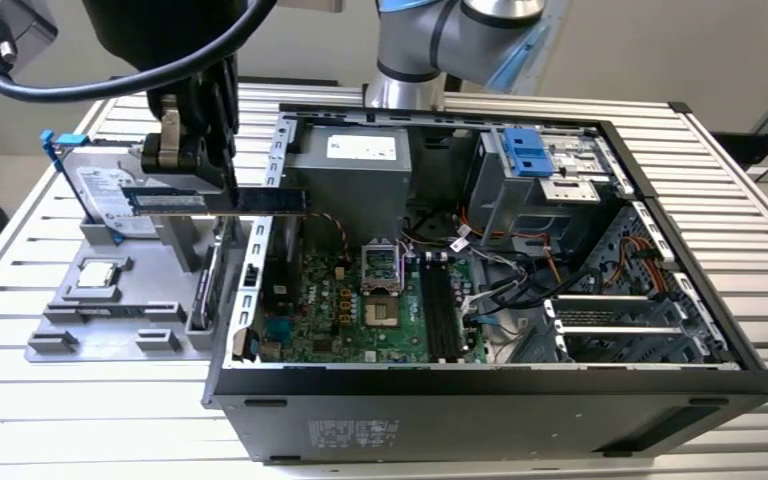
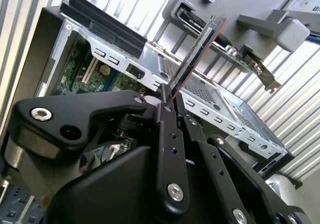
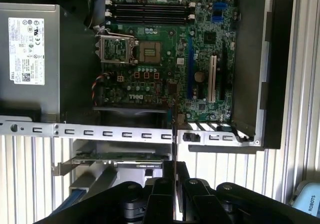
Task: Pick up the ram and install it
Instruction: 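Pick up the ram and move it above insertion slot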
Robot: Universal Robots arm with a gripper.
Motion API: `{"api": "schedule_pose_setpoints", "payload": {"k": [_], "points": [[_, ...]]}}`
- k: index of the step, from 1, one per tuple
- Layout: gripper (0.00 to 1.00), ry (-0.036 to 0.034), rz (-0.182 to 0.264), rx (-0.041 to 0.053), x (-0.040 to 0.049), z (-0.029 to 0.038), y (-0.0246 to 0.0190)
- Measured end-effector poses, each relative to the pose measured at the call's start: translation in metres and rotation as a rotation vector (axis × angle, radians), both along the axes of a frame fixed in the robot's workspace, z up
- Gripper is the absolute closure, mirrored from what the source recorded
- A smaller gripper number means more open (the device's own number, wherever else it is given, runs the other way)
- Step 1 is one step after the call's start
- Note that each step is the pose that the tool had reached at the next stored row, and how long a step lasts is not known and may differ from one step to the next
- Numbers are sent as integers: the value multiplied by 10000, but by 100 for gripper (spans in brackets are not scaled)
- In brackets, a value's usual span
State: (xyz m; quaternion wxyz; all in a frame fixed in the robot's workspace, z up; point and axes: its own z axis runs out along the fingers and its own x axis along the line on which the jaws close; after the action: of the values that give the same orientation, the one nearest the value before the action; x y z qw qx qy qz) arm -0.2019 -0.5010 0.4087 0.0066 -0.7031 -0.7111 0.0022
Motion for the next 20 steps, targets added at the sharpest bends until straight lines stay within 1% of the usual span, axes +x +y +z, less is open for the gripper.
{"api": "schedule_pose_setpoints", "payload": {"k": [20], "points": [[100,0,0,0,190,0,0]]}}
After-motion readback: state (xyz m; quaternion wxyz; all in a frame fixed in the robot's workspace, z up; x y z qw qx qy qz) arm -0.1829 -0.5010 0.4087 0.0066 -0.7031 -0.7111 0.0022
